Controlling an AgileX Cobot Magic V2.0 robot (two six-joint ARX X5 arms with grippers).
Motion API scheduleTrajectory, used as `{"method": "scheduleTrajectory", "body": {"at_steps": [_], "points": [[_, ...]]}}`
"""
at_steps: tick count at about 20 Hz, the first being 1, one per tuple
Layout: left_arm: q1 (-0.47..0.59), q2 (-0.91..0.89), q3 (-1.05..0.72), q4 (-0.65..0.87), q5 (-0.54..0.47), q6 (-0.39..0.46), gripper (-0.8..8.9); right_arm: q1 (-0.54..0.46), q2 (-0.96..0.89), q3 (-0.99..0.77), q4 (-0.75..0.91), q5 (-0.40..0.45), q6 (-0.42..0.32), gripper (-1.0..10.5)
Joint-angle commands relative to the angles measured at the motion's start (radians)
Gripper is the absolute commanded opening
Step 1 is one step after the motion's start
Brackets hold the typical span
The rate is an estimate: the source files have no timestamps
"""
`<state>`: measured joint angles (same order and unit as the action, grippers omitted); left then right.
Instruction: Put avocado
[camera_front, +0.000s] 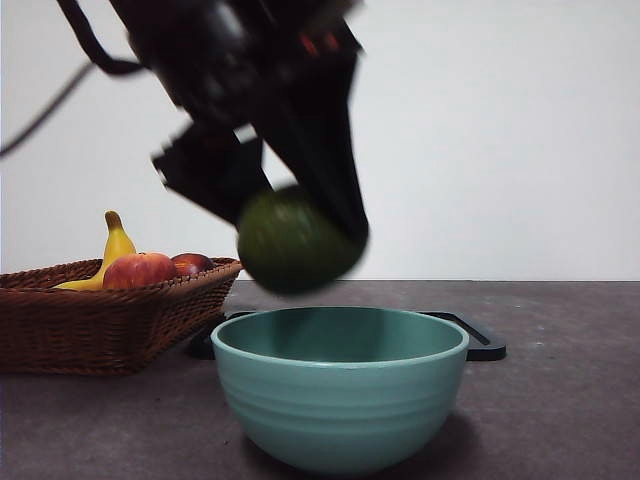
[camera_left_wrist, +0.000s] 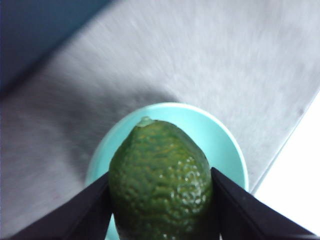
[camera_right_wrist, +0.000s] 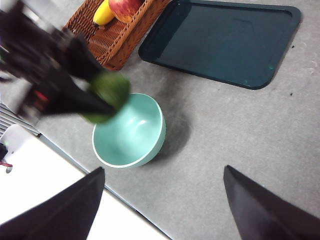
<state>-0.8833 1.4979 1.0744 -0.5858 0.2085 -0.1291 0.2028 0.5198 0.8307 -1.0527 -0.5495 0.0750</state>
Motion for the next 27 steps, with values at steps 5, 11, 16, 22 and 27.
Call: {"method": "scheduleTrajectory", "body": {"at_steps": [5, 11, 16, 22, 27], "points": [[-0.052, 0.155, 0.019, 0.076, -0.025, 0.03, 2.38, 0.005, 0.008, 0.015, 0.012, 0.0, -0.004, 3.8], [-0.067, 0.211, 0.019, 0.087, -0.043, 0.042, 2.48, 0.005, 0.008, 0.015, 0.013, 0.0, -0.004, 3.8], [-0.079, 0.221, 0.019, 0.079, -0.043, 0.034, 2.88, 0.005, 0.008, 0.015, 0.013, 0.0, -0.004, 3.8], [-0.1, 0.221, 0.036, 0.046, -0.043, 0.025, 3.75, 0.005, 0.008, 0.015, 0.012, 0.0, -0.004, 3.8], [-0.1, 0.22, 0.13, -0.05, -0.043, 0.012, 3.75, 0.005, 0.008, 0.015, 0.012, 0.0, -0.004, 3.8]]}}
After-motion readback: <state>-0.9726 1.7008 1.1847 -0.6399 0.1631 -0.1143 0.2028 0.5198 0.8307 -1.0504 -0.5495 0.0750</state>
